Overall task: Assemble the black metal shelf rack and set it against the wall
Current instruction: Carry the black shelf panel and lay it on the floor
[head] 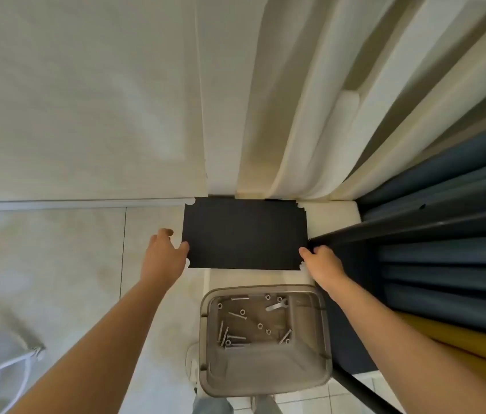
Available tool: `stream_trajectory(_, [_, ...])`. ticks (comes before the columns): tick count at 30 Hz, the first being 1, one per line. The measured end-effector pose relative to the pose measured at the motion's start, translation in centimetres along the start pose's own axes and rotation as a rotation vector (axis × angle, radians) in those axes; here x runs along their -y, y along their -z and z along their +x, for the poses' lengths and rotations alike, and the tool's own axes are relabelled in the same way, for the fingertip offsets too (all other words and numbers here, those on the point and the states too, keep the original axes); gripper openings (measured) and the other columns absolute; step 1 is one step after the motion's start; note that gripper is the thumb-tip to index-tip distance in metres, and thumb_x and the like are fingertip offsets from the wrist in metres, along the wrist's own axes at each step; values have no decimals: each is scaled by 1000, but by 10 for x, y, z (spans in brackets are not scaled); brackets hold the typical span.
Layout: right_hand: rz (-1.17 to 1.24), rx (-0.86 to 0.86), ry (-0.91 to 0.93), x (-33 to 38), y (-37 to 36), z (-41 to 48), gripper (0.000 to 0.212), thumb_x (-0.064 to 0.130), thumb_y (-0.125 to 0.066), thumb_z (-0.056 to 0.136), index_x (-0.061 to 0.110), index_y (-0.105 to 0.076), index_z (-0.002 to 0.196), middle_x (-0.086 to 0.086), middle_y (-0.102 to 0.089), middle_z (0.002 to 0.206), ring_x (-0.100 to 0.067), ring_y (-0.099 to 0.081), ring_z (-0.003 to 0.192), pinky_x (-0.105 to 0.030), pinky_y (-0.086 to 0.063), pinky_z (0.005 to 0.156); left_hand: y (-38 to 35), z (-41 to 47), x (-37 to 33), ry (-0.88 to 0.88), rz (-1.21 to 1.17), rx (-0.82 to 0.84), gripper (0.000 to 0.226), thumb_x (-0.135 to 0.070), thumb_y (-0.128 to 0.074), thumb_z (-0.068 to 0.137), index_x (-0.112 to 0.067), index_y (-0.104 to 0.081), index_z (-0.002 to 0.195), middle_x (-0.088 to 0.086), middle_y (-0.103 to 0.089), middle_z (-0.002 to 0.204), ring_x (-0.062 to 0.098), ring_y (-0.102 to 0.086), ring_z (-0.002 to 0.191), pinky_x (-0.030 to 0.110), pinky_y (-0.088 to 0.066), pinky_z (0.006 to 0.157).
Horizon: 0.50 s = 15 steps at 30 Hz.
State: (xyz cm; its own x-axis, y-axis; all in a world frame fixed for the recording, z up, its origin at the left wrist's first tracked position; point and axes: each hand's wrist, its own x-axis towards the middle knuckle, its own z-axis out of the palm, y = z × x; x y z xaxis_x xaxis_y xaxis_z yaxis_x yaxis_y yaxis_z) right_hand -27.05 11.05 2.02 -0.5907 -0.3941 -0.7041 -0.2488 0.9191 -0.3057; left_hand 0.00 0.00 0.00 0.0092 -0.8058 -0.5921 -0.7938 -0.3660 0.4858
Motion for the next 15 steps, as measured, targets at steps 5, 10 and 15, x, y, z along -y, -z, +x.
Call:
stream_trajectory(5, [71, 68, -108, 1, -18, 18, 55, 37, -51, 100, 2, -39, 142, -17, -54, 133, -33, -54, 119, -36, -43, 89, -15, 17, 1, 123, -192, 56, 56, -33, -55, 102, -9, -35, 148, 17, -48, 147, 37, -53, 127, 41, -44, 97])
stream_trajectory(10, [105, 74, -129, 8, -27, 28, 61, 38, -53, 99, 2, -34, 145, -16, -48, 140, -34, -50, 125, -42, -44, 101, -25, 25, -2, 173, -373, 115, 58, -38, -53, 103, -10, -32, 149, 13, -53, 142, 27, -54, 111, 36, -41, 88])
stream_trajectory(15, [125, 71, -150, 8, -32, 32, 61, 36, -57, 98, 4, -34, 145, -15, -48, 141, -33, -49, 126, -41, -44, 100, -34, 26, -1, 174, -448, 145, 53, -34, -53, 104, -9, -36, 146, 12, -54, 139, 23, -52, 106, 36, -43, 87])
